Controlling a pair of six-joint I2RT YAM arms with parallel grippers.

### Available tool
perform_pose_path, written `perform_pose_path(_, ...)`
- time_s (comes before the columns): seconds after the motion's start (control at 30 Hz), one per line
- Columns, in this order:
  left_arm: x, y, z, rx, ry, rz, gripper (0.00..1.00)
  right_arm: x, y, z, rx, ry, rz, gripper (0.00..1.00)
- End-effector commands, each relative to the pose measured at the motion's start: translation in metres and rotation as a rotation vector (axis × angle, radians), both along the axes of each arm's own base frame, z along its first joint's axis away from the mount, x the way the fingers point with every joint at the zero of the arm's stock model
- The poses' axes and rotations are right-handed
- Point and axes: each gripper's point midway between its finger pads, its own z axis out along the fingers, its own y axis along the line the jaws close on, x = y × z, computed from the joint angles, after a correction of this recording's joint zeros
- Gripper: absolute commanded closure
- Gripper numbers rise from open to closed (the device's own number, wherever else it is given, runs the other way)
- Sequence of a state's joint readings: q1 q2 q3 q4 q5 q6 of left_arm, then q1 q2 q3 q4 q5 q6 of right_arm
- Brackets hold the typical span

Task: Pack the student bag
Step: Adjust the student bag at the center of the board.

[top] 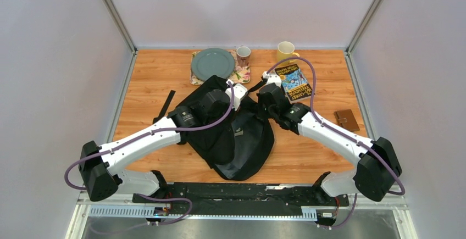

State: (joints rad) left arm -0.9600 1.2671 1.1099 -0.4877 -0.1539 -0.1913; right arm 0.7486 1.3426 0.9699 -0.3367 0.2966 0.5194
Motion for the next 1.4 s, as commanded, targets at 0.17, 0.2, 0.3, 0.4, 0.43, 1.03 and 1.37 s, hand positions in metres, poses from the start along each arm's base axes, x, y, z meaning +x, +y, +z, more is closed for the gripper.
perform_pose_path(0.17, 0.001, 0.000, -0.002, 0.039, 0.007, -0.017, 1.00, -0.027, 0.011, 0.019, 0.021, 0.211, 0.249, 1.00)
perform_pose_path(0.2, 0.002, 0.000, -0.004, 0.045, 0.011, -0.017, 1.00, -0.030, 0.011, 0.018, 0.025, 0.229, 0.266, 1.00)
perform_pose_path(0.3, 0.002, 0.001, -0.006, 0.055, 0.016, -0.017, 1.00, -0.038, 0.009, 0.019, 0.023, 0.257, 0.317, 1.00)
perform_pose_path(0.4, 0.001, 0.000, -0.011, 0.068, 0.029, -0.022, 1.00, -0.038, -0.002, 0.024, -0.022, 0.279, 0.296, 1.00)
perform_pose_path(0.43, 0.001, 0.000, -0.012, 0.075, 0.034, -0.024, 1.00, -0.042, -0.005, 0.023, -0.047, 0.293, 0.317, 1.00)
perform_pose_path(1.03, 0.001, 0.035, -0.032, 0.228, 0.002, 0.015, 1.00, -0.047, -0.025, 0.030, 0.374, 0.484, 0.327, 1.00)
perform_pose_path(1.37, -0.006, 0.016, -0.041, 0.166, 0.037, -0.061, 1.00, -0.061, -0.001, 0.051, 0.821, 0.577, 0.442, 0.97)
